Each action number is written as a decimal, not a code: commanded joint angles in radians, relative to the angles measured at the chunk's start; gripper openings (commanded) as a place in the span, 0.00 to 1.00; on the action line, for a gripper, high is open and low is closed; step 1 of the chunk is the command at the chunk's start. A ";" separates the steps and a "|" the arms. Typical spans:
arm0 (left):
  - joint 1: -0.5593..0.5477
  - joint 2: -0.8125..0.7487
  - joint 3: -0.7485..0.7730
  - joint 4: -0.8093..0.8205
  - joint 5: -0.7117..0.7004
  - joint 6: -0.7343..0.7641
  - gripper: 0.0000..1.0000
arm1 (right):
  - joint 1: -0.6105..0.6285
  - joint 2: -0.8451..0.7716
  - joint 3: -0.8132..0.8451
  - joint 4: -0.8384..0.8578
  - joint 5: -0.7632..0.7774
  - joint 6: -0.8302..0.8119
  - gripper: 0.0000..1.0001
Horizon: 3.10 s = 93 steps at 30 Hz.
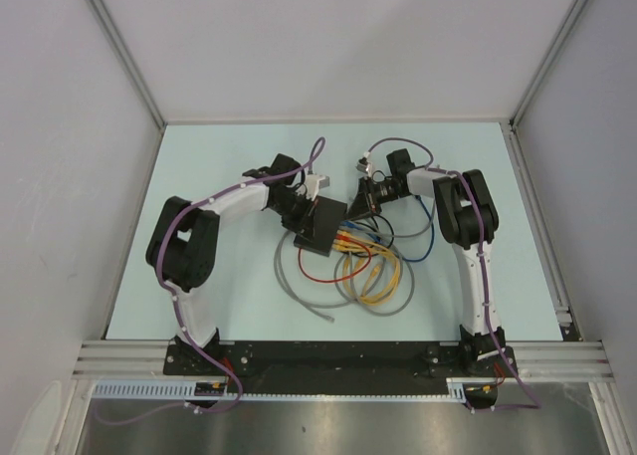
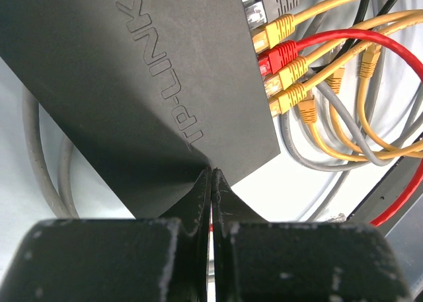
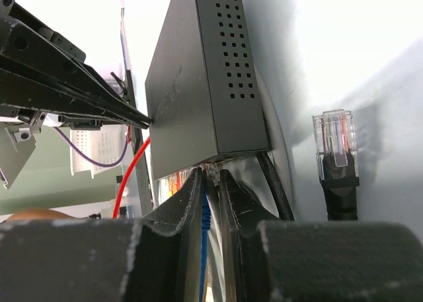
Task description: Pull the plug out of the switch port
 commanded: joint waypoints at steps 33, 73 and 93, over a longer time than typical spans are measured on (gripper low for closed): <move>-0.016 0.057 -0.003 -0.015 -0.106 0.057 0.00 | -0.016 -0.016 -0.013 -0.141 0.183 -0.168 0.02; -0.033 0.057 0.006 -0.014 -0.111 0.062 0.00 | -0.027 -0.189 -0.161 0.011 0.240 0.085 0.00; -0.027 0.037 0.135 -0.057 -0.065 0.068 0.00 | -0.133 -0.475 -0.165 -0.367 0.922 -0.327 0.00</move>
